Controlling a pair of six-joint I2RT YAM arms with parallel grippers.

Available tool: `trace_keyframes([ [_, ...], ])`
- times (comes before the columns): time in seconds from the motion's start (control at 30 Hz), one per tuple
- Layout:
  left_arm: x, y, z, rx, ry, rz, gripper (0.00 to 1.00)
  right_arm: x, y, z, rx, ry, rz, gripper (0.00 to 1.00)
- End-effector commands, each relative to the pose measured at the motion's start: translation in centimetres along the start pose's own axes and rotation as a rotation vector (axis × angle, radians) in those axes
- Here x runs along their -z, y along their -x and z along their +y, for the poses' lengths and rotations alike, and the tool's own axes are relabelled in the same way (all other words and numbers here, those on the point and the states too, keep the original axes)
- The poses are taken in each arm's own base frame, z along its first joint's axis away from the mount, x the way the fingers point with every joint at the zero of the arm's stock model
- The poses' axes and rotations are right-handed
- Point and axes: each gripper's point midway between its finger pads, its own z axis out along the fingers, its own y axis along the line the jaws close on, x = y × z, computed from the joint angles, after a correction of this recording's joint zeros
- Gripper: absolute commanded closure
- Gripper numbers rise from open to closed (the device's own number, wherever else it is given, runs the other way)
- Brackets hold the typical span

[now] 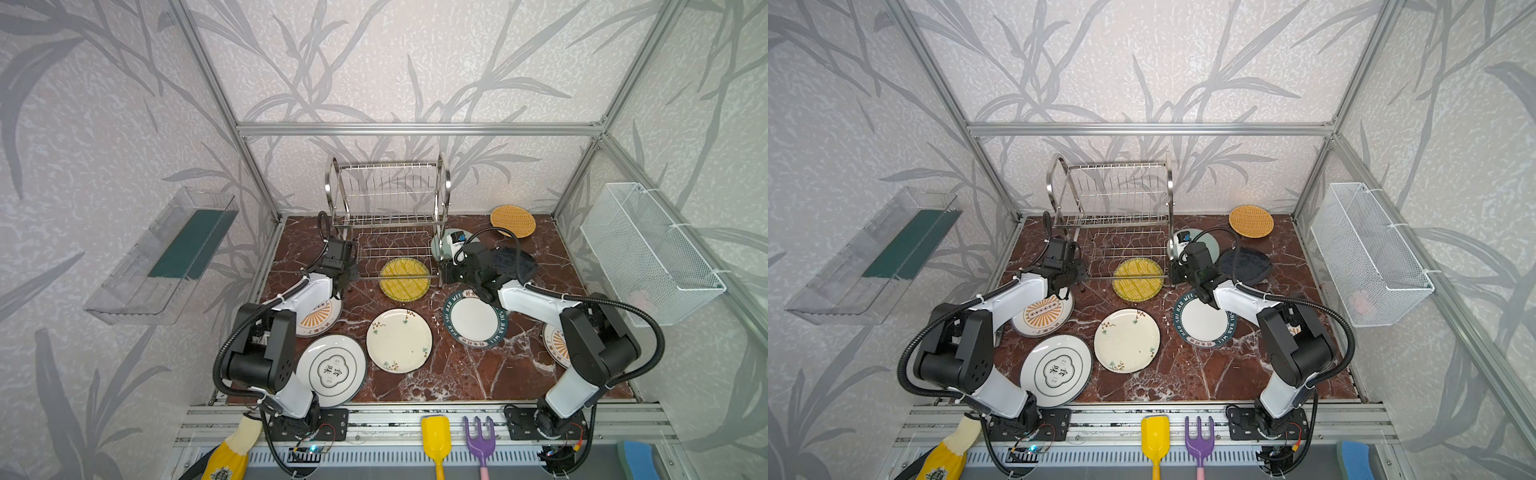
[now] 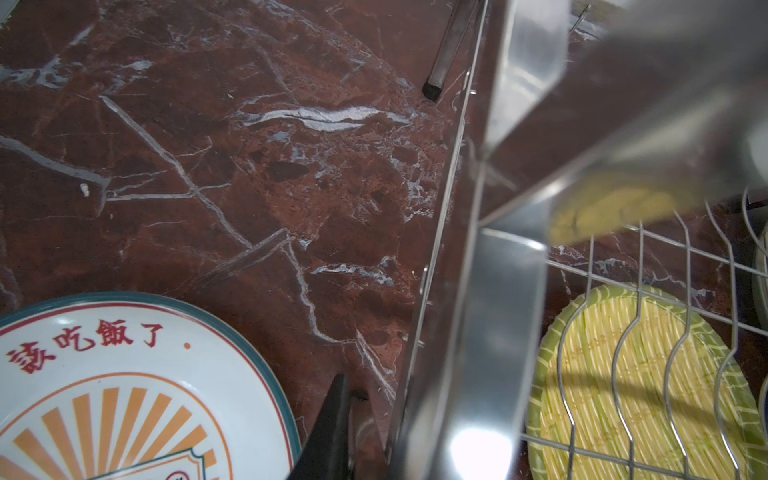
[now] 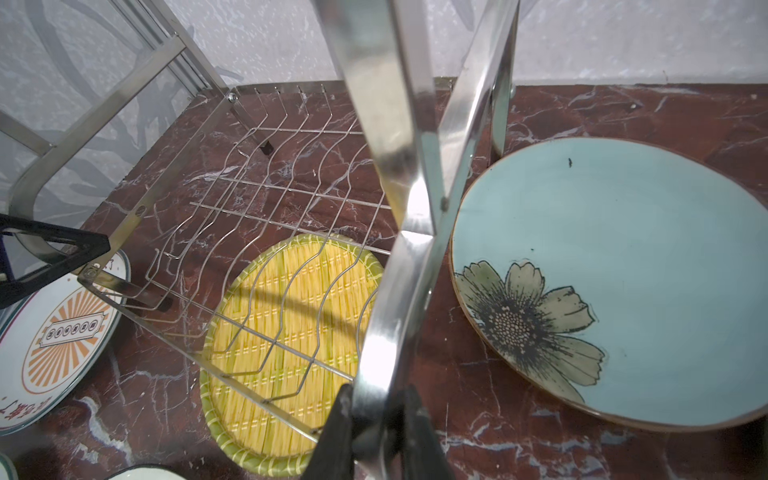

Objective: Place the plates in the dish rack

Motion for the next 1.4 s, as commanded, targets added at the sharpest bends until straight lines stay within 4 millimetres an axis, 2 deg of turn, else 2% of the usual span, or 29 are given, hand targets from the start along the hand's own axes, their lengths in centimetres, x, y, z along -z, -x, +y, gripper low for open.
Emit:
trace_keyframes([
  [0.0,-0.5,0.9,1.0,0.214,-0.011,-0.016,0.83,1.3,1.8,0.3,-0.09,-0.017,-0.064,1.0],
  [0.5,-0.3,1.0,1.5,0.242,-0.005,-0.018,0.83,1.6,1.4,0.5,-0.105,-0.032,-0.07,1.0],
  [0.6,-0.1,1.1,1.8,0.247,0.001,-0.024,0.79,1.7,1.4,0.4,-0.106,-0.038,-0.07,1.0],
  [1.0,1.2,1.1,2.5,0.254,0.004,-0.034,0.58,2.0,2.0,-0.1,-0.113,-0.076,-0.091,0.7],
  [1.2,2.3,1.4,2.6,0.263,-0.011,-0.052,0.47,2.3,2.2,-0.1,-0.121,-0.075,-0.097,0.48],
  [1.37,2.8,1.5,3.4,0.282,0.006,-0.06,0.4,2.2,2.0,-0.1,-0.13,-0.073,-0.088,0.4],
])
